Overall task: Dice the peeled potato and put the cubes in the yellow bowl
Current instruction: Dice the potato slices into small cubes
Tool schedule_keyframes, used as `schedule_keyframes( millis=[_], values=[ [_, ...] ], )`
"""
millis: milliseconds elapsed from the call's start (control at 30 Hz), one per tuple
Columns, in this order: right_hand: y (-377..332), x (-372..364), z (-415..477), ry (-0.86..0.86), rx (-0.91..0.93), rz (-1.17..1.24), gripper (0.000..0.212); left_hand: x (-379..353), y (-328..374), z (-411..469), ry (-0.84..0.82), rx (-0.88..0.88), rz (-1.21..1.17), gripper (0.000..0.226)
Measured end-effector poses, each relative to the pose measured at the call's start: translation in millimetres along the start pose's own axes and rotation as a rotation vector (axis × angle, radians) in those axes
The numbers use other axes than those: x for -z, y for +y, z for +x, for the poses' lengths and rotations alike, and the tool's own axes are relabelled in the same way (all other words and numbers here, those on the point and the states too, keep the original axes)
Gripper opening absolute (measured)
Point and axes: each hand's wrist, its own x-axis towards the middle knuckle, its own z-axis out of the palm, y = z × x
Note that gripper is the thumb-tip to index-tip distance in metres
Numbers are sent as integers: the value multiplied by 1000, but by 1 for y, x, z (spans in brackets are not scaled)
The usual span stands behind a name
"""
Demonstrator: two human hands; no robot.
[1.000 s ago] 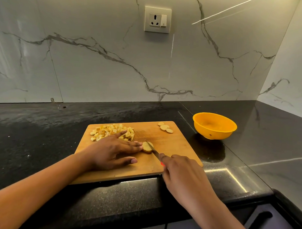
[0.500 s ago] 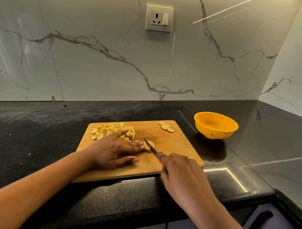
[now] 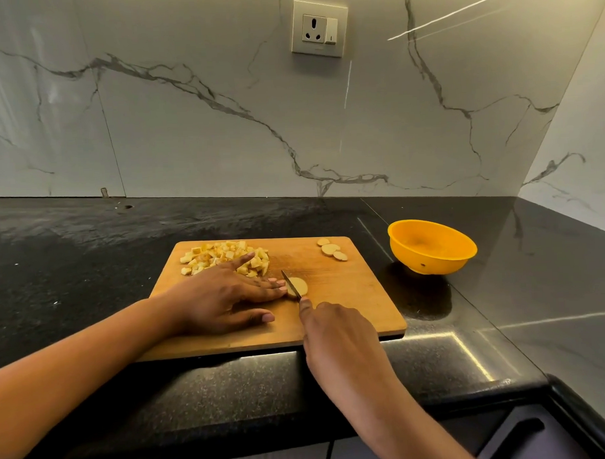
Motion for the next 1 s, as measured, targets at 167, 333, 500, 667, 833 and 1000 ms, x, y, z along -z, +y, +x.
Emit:
schedule_keyframes(
  millis=[167, 333, 500, 667, 833, 1000],
  values=[
    [11, 3, -33, 48, 40, 42, 54, 1, 0, 1, -20, 3, -6, 64],
    [16, 20, -49, 97, 49, 91, 48, -1, 0, 0, 17, -1, -31, 64],
    [29, 49, -65, 224, 12, 113, 46, 0, 1, 1, 137, 12, -121, 60],
    [50, 43, -26, 365, -174, 130, 42, 19, 1, 36, -21, 81, -182, 53],
    [55, 24, -4, 383, -200, 164, 40, 35, -8, 62, -288, 108, -272, 49],
    [53, 22, -2, 336, -195, 169, 41, 36, -13, 70, -243, 124, -325, 38]
  ],
)
